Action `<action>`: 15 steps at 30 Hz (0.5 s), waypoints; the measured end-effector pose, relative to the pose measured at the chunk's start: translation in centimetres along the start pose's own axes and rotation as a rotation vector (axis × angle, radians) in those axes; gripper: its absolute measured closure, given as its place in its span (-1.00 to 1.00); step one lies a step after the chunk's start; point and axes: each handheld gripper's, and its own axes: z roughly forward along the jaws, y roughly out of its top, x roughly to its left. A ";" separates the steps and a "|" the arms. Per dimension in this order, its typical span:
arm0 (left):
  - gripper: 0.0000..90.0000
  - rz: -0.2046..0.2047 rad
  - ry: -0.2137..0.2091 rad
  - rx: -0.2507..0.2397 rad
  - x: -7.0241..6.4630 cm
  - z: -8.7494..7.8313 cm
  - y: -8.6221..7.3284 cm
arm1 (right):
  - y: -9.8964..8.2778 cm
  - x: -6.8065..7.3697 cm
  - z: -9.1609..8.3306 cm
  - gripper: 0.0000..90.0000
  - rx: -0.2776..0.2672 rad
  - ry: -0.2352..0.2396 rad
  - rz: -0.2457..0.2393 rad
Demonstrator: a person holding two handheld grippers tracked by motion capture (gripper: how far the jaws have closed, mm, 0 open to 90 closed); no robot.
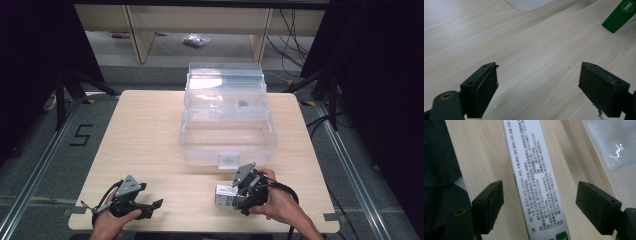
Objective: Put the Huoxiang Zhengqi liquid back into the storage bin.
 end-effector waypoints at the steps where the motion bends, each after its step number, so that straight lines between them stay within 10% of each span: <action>1: -0.67 0.000 0.000 0.001 0.0 0.0 0.0 | 0.0 0.0 0.0 -0.48 0.000 0.000 0.000; 15: -0.67 0.000 -0.001 -0.001 0.0 0.0 0.0 | 0.5 -0.2 1.3 -0.36 0.041 0.040 -0.031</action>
